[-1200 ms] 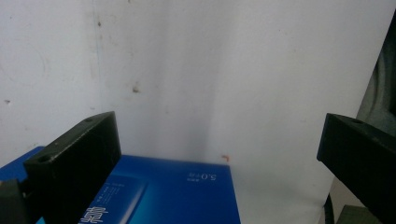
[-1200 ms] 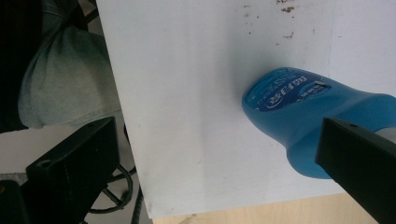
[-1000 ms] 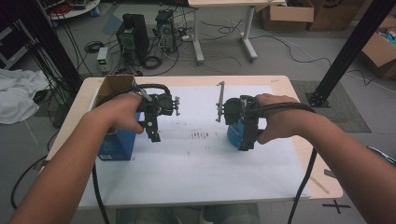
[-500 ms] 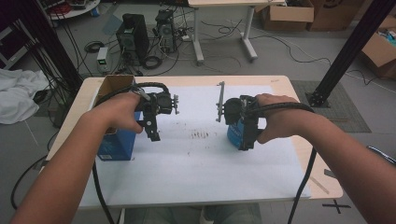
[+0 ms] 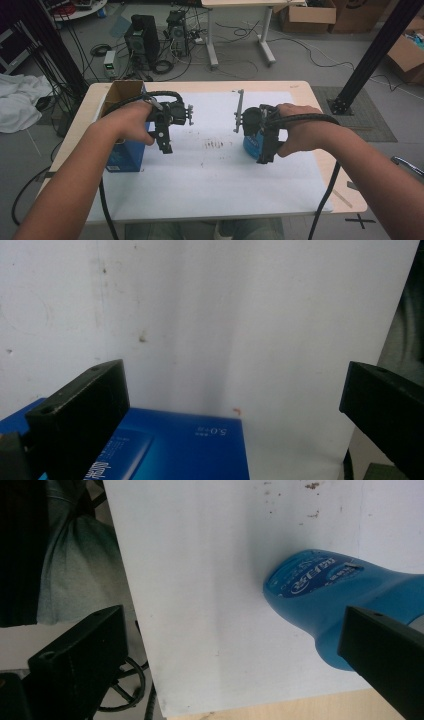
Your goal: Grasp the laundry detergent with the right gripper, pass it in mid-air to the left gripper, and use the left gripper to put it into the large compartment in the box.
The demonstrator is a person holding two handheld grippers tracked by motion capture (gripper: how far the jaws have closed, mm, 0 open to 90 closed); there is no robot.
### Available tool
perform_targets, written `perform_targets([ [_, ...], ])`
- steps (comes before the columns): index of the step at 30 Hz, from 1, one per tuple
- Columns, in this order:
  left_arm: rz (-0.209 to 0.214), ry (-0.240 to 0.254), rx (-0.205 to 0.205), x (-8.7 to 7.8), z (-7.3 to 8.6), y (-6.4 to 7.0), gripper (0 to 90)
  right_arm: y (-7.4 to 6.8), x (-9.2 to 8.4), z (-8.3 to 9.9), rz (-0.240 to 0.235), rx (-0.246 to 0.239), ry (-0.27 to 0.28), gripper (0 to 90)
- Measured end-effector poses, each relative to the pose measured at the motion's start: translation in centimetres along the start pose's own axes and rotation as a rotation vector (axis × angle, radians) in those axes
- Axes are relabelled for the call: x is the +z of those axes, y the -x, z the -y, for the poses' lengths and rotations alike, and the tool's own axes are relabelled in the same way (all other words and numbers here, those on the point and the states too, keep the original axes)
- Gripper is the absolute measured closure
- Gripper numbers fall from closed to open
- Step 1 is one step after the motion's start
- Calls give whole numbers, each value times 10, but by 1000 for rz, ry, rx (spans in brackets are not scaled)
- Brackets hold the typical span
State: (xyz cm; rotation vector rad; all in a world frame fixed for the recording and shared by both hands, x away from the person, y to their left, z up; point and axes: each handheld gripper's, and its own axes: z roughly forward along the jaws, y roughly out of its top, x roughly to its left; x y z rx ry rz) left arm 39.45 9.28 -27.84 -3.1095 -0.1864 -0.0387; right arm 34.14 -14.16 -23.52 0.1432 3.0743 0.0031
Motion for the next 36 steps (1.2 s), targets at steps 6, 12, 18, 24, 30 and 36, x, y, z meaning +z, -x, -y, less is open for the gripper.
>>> perform_targets([
  [6, -6, 4, 4, -2, 0, 1, 1, 0, 2, 2, 0, 7, -2, 0],
  [12, -14, 8, -4, -4, 6, 1, 1, -2, 8, 14, 8, 46, 155, 0],
  [18, -18, 14, -10, -5, 10, 1, 1, -4, 5, 26, 19, 107, 389, 0],
  [24, -24, 28, -10, -6, 12, 4, 1, -13, 1, 41, 53, 217, 708, 0],
  [30, -29, 29, -7, -6, 12, 6, 1, -33, 5, 57, 74, 333, 900, 0],
  [36, -27, 35, 0, -8, 12, 7, 1, -48, 9, 78, 99, 427, 930, 0],
])
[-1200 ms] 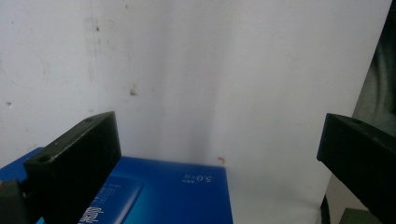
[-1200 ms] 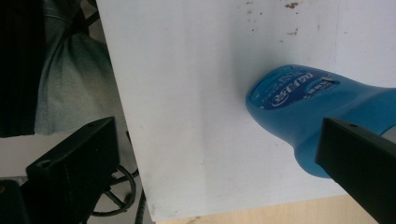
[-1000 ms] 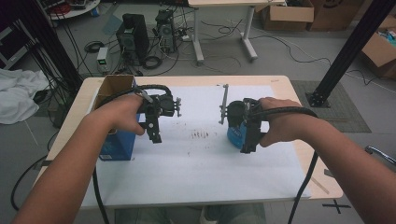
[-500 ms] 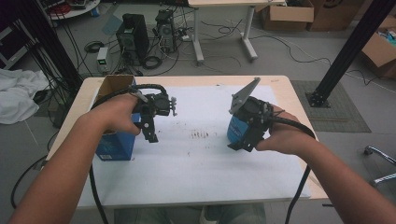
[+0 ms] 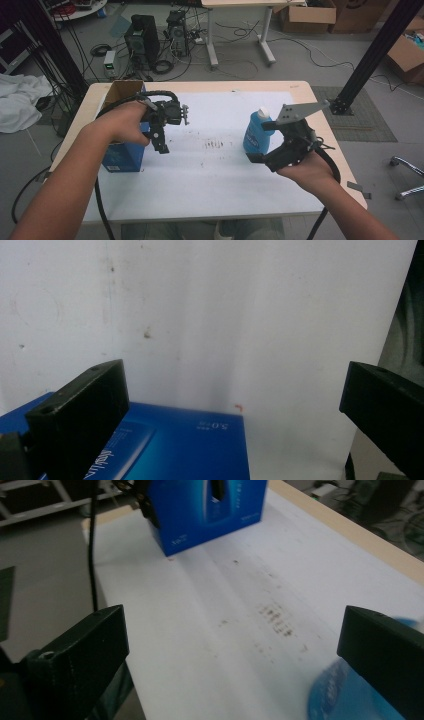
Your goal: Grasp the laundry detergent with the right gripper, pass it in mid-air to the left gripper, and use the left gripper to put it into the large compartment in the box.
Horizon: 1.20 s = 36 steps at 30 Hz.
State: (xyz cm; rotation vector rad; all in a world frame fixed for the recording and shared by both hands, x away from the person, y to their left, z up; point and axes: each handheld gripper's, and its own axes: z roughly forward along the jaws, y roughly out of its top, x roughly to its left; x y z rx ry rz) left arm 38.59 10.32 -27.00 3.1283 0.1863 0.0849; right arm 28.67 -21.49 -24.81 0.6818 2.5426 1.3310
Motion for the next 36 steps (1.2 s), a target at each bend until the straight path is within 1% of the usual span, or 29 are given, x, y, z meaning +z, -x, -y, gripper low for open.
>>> perform_targets([
  [1, 0, 0, -2, 0, 0, 0, 0, 0, -3, 3, -3, 6, -4, 0],
  [3, -4, -12, 5, -1, -2, 0, 0, 0, -9, 10, 27, 29, -10, 3],
  [4, -7, -18, 7, -2, -2, 0, 1, 0, -12, 13, 25, 40, -12, 3],
  [5, -11, -18, 8, -3, -3, 0, 0, 0, -16, 16, 46, 46, -6, 7],
  [7, -14, -15, 9, -6, -4, 0, 1, 0, -23, 24, 63, 63, 0, 9],
  [8, -18, -20, 14, -8, -5, 0, 1, 1, -27, 28, 84, 77, 5, 6],
  [9, -21, -23, 15, -10, -6, -1, 1, 2, -30, 32, 87, 95, 9, 1],
  [10, -23, -24, 17, -12, -7, -1, 0, 4, -35, 42, 131, 123, 3, 0],
  [11, -22, -20, 18, -13, -7, -1, 0, 4, -35, 42, 131, 123, 3, 0],
  [12, -23, -16, 19, -14, -8, -1, 1, 5, -36, 46, 135, 140, 0, 0],
  [13, -26, -18, 22, -15, -9, -1, 0, 7, -38, 51, 149, 158, 5, 0],
  [15, -27, -14, 27, -18, -10, 0, 1, 10, -42, 60, 159, 185, 9, 0],
  [21, -29, -15, 31, -18, -11, 0, 0, 19, -48, 83, 208, 240, 18, 0],
  [25, -26, -21, 32, -17, -12, -1, 0, 28, -47, 98, 236, 287, 20, 0],
  [28, -26, -18, 28, -17, -11, -2, 1, 35, -41, 108, 240, 320, 21, 0],
  [29, -26, -21, 28, -17, -11, -2, 0, 38, -39, 111, 234, 334, 23, 0],
  [30, -25, -25, 29, -17, -12, -2, 0, 41, -32, 115, 228, 352, 32, 0],
  [31, -25, -25, 29, -17, -12, -2, 1, 41, -32, 115, 228, 352, 32, 0],
  [32, -24, -25, 27, -17, -12, -2, 1, 45, -25, 119, 218, 363, 38, 0],
  [33, -25, -25, 26, -17, -12, -1, 1, 45, -25, 119, 218, 363, 38, 0],
  [36, -27, -25, 28, -17, -12, -1, 0, 50, -13, 122, 205, 381, 41, 0],
])
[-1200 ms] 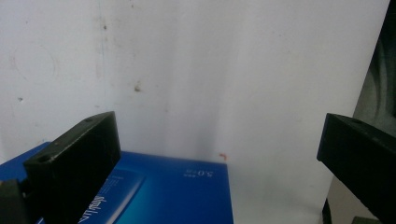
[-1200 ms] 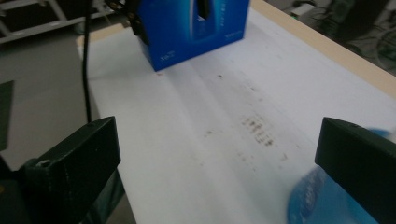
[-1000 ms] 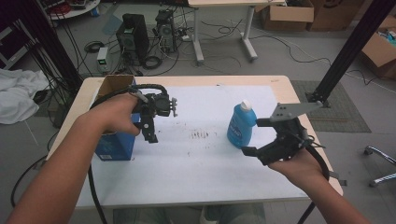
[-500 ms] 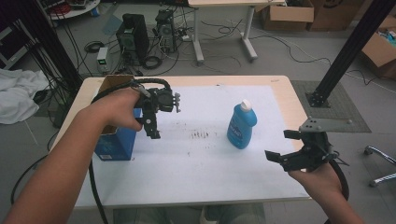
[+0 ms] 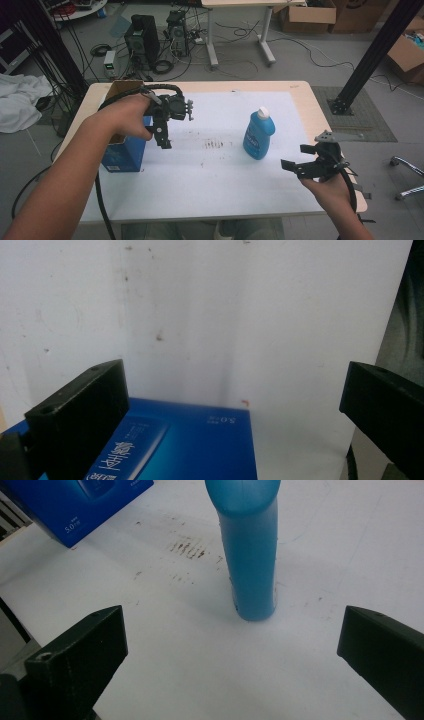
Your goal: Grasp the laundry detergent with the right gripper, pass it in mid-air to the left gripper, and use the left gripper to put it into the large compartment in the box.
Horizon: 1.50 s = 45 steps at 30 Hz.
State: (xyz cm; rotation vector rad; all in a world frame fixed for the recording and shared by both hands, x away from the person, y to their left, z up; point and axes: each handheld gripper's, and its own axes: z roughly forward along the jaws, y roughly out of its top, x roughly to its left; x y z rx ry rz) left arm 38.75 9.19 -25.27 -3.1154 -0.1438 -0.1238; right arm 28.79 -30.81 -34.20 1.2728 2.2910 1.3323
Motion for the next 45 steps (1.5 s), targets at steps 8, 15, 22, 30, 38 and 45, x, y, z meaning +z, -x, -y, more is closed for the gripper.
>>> perform_targets([
  [8, 1, -5, -6, 1, 2, 0, 0, 11, 26, -1, 1, 19, 1, 0],
  [15, 4, 3, -9, 2, 3, -2, 0, 20, 54, -2, 16, 24, 0, 0],
  [22, 8, -3, -10, 4, 3, -3, 1, 23, 80, -2, 23, 13, -16, 0],
  [30, 11, 0, -13, 4, 3, -3, 1, 26, 102, -5, 32, -14, -20, 0],
  [38, 9, -6, -13, 5, 4, -3, 1, 25, 115, -7, 35, -23, 0, 0],
  [45, 2, -2, -15, 4, 5, -3, 1, 22, 123, -6, 57, -51, 29, 0],
])
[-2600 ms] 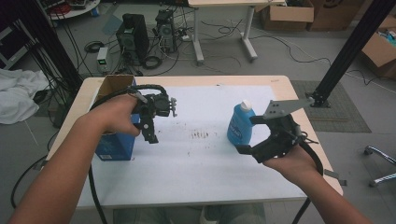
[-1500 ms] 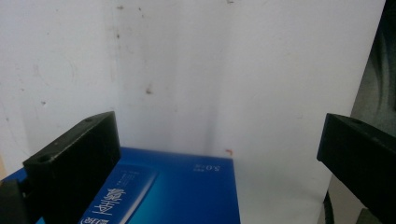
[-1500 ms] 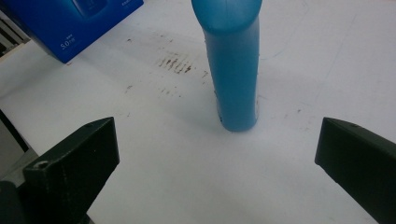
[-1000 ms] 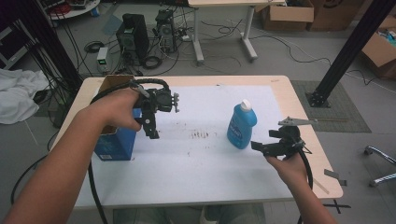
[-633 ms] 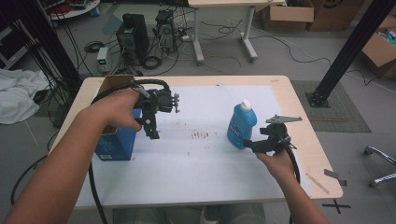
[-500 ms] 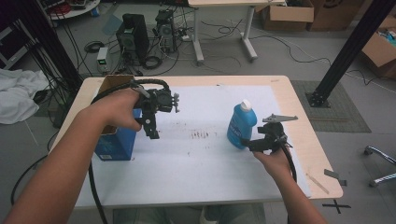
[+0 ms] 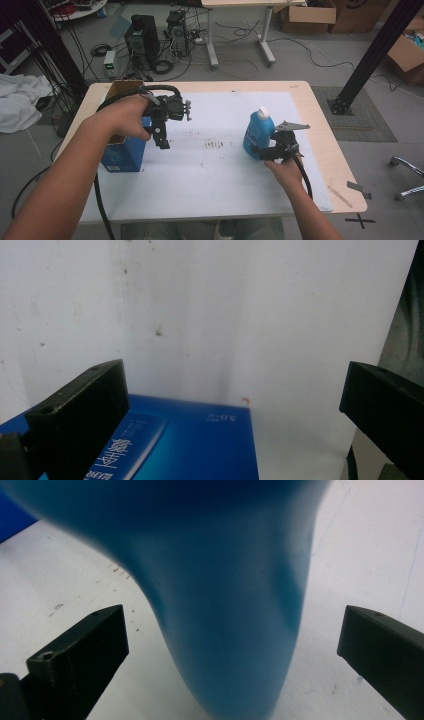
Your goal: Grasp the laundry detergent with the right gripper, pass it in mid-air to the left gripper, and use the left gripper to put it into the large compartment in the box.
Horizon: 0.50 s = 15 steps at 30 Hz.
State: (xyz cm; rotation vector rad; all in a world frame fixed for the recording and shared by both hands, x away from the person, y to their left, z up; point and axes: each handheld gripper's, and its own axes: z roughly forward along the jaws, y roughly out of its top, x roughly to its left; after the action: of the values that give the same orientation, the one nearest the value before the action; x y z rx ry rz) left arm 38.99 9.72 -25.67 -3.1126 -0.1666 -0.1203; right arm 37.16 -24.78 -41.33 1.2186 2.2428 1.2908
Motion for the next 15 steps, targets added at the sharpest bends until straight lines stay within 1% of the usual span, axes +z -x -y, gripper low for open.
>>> perform_targets([
  [3, -1, -5, -3, 1, 1, 0, 1, -3, 3, 0, -15, -10, 28, 0],
  [6, 1, -11, -5, 2, 1, 0, 1, -4, 4, 0, -15, -11, 36, 0],
  [8, 1, -10, -1, 2, 0, 0, 0, -5, 5, 0, -9, -18, 45, 1],
  [9, 0, -4, -2, 2, 0, 0, 1, -6, 6, 0, -3, -14, 55, 7],
  [12, -2, -2, 1, 2, 0, 1, 1, -7, 7, -1, 8, -18, 64, 12],
  [13, 0, -7, 2, 2, 0, 1, 1, -7, 9, -1, 21, -23, 70, 24],
  [15, 0, -4, -1, 3, 1, 1, 1, -8, 10, -1, 28, -21, 73, 42],
])
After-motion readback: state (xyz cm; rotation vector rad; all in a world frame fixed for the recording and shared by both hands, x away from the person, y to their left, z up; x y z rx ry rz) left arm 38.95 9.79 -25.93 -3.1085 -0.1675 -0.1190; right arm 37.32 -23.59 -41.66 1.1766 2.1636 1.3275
